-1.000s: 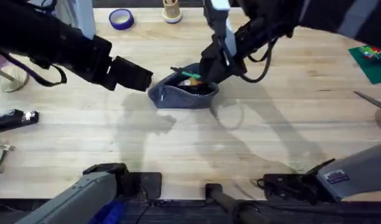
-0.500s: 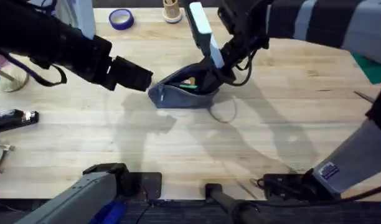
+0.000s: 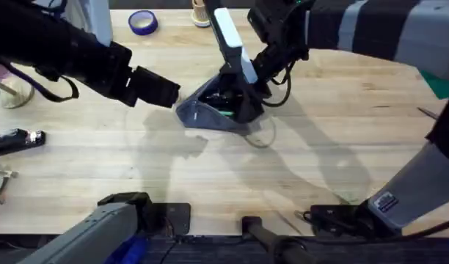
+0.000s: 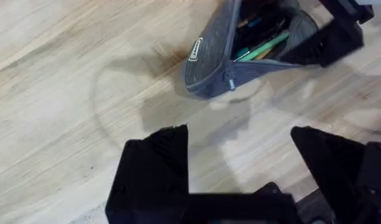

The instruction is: Unzip the bag, pick up the pens from the table one at a time and place them inside, then zip the bag closed.

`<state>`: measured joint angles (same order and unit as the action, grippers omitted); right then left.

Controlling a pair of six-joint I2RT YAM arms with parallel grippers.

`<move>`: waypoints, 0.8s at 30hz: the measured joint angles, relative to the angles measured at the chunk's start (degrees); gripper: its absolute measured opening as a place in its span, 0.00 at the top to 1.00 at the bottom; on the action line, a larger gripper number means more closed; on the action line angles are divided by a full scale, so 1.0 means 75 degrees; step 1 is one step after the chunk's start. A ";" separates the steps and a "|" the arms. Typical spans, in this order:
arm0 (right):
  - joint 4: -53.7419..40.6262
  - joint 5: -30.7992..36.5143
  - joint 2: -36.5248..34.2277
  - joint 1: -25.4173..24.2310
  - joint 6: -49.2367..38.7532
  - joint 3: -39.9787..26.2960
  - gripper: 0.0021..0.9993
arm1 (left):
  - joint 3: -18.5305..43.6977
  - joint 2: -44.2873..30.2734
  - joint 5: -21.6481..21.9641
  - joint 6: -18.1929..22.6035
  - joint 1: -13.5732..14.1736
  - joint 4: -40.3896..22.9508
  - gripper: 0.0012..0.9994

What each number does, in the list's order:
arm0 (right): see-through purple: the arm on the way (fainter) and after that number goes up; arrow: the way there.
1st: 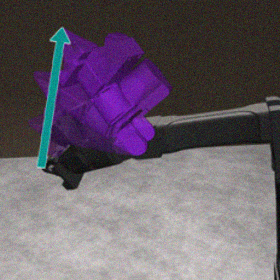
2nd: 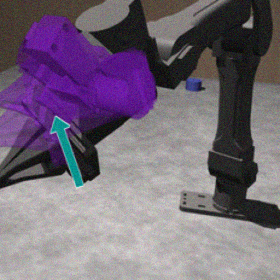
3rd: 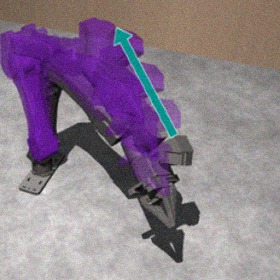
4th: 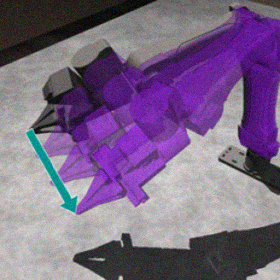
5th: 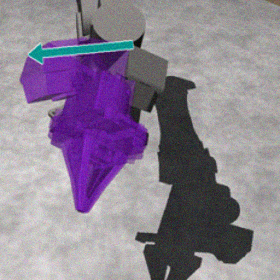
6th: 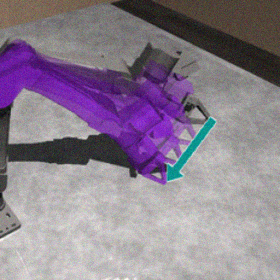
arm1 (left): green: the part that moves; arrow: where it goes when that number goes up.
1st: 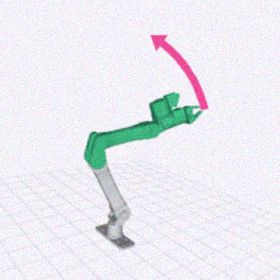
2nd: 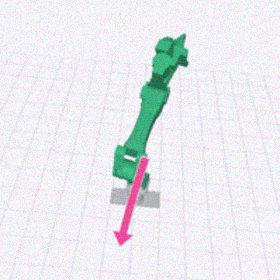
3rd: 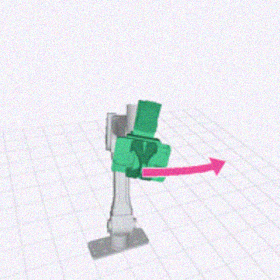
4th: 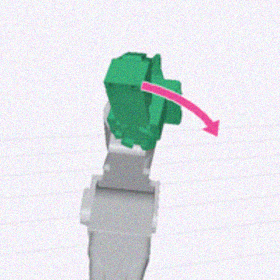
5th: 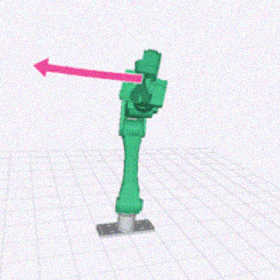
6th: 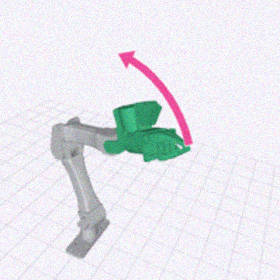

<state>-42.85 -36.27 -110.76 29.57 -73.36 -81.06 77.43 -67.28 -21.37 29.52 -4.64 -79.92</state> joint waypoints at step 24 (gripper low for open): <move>-0.0052 0.0032 0.0957 -0.0293 0.0972 -0.0017 0.00 | 0.0000 -0.0001 0.0000 0.0000 0.0000 0.0000 0.00</move>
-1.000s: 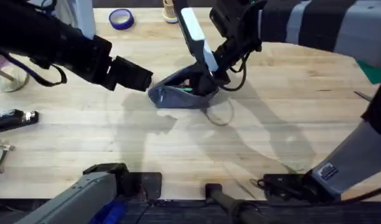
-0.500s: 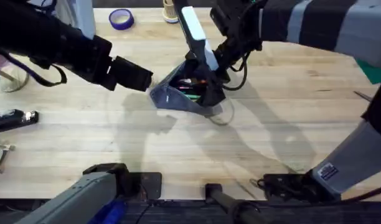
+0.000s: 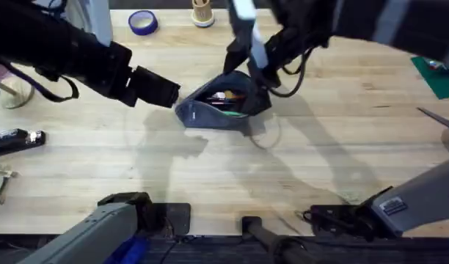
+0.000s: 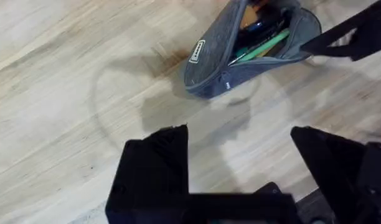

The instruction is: Unzip the bag, pick up the pens from the table one at a time and place them inside, then zip the bag closed.

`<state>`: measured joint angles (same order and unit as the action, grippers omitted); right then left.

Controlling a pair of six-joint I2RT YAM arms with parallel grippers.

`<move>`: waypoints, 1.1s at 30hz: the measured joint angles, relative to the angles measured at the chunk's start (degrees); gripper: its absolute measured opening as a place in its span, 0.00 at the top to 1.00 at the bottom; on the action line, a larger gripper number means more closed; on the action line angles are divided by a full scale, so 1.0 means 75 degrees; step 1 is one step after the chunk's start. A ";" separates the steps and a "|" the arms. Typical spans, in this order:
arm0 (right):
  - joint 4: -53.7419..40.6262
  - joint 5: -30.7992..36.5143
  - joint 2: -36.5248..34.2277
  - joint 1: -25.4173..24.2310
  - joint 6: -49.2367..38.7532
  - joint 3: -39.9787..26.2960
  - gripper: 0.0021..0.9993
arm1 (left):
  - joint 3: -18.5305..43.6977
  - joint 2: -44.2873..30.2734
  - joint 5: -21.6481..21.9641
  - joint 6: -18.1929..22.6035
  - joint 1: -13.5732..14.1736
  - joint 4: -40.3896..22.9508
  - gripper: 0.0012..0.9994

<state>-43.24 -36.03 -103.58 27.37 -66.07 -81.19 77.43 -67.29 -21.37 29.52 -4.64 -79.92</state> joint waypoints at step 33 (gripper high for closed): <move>-0.0216 0.1046 0.1945 -0.0137 0.4618 -0.0009 0.00 | 0.0000 0.0000 -0.0340 0.2552 0.0000 0.0360 0.00</move>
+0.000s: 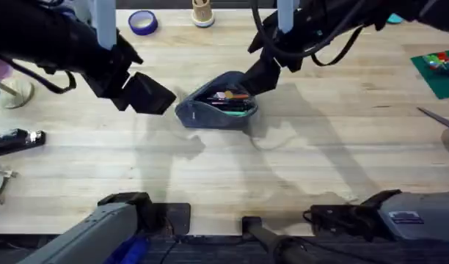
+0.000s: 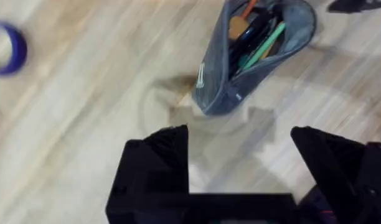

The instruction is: Unzip the bag, pick up the pens from the table one at a time and place them inside, then zip the bag closed.

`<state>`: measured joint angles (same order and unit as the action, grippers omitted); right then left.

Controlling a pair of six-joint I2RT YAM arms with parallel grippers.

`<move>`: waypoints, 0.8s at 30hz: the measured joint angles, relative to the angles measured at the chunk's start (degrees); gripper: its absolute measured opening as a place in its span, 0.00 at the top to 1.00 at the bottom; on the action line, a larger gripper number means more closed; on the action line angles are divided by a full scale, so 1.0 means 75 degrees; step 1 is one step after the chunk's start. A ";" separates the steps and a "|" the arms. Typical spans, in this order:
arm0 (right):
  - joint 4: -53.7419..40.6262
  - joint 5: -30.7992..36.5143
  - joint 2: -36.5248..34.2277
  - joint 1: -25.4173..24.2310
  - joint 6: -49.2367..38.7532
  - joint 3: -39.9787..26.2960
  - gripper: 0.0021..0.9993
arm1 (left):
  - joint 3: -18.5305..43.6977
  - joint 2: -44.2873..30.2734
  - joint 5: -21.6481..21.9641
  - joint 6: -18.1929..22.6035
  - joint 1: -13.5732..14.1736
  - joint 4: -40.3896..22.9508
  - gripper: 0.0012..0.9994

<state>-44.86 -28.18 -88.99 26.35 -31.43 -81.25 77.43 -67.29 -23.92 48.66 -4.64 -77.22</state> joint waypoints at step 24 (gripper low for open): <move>0.0000 0.0020 0.0000 0.0000 0.0022 0.0000 0.00 | 0.0000 -0.0902 -0.3259 0.5517 -0.2422 -0.1580 0.00</move>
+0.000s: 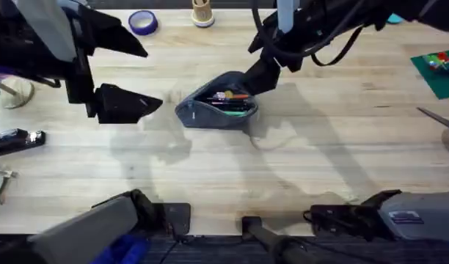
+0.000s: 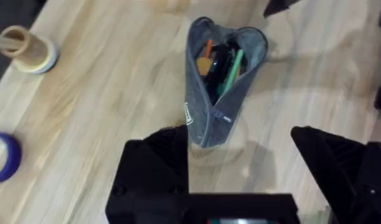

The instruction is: Unzip the bag, pick up the pens from the table one at a time and place them inside, then zip the bag closed.

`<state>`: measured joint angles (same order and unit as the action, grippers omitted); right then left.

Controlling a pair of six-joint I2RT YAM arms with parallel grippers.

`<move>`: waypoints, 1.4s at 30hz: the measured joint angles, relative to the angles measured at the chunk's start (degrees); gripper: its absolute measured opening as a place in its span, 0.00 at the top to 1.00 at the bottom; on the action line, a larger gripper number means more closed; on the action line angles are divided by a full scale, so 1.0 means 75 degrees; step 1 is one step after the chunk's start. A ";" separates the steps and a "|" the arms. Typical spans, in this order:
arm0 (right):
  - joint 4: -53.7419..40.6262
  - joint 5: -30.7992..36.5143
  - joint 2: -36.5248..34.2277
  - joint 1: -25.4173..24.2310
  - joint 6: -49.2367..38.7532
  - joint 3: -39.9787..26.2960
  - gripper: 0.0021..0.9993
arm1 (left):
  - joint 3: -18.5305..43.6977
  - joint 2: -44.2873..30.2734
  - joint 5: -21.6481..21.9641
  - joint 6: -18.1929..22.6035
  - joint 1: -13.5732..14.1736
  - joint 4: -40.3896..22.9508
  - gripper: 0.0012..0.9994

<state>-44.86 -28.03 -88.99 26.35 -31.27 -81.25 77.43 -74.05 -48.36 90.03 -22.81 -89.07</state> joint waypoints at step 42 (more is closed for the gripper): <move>0.0000 0.0000 0.0000 0.0000 0.0002 0.0000 0.00 | -0.1077 -0.4178 -0.0845 0.3730 -0.0861 0.1794 0.00</move>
<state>-44.86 -28.03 -88.99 26.35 -31.25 -81.25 69.35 -105.38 -54.69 118.00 -29.26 -75.61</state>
